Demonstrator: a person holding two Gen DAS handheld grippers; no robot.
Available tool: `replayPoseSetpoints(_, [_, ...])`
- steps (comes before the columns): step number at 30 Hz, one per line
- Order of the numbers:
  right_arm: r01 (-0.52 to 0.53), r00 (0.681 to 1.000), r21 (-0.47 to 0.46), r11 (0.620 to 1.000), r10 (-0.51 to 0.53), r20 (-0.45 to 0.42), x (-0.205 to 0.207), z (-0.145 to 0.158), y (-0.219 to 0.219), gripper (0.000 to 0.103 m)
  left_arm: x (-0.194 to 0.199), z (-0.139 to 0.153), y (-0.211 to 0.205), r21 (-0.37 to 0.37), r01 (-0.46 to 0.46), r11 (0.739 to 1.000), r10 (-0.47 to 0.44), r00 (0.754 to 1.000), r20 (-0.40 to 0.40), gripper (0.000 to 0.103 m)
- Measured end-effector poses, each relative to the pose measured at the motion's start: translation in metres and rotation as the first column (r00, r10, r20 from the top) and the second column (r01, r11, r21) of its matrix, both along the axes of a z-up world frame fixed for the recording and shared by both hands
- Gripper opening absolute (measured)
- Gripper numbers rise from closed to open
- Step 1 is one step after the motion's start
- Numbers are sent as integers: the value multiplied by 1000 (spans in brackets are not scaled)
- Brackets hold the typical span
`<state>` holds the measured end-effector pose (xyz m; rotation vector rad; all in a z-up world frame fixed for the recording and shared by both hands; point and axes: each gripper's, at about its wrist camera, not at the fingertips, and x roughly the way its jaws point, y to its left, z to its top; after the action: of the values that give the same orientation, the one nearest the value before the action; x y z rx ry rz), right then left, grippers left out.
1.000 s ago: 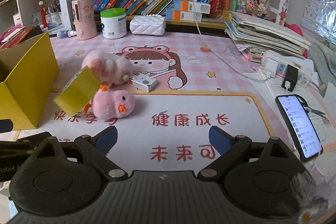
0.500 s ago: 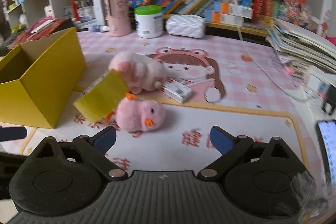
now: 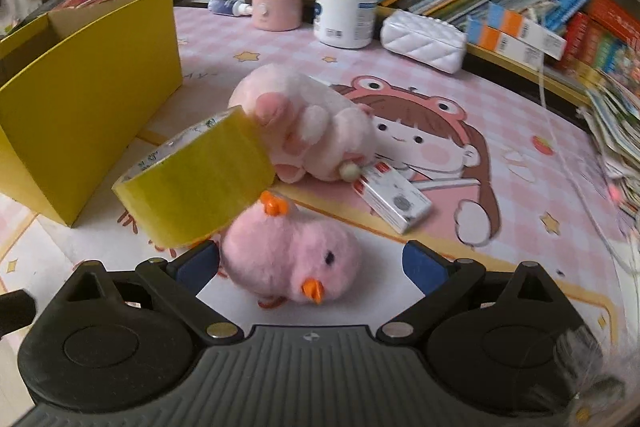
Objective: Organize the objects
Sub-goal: 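Move the right tool toward the pink plush chick beside the tape roll, then close the right tool around the pink plush chick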
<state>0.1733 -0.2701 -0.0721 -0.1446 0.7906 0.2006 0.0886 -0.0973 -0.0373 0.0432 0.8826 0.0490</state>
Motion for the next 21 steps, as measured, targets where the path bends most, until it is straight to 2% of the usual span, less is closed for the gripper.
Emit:
replayPoseSetpoints(3, [-14,1000,-4,1000,14,2,7,-4,2,95,1,0,2,2,-12,1000,12,1000,-6,87])
replayPoseSetpoints(6, [-49,999,15,999,49,-4,8,-5,0,68,3,-1,-1,-2,-10,1000,10,1000,-6,87])
replayPoseSetpoints(14, [21,1000,64,998,-22,4,-17,15,-33,66,24,-3,-32,-43,96,994,-96,995,1,87])
replayPoseSetpoints(21, [105,993,65,992,-108,47,-40,36,-71,65,50,-14,-78,-121,217,969,-220,975,-15,89])
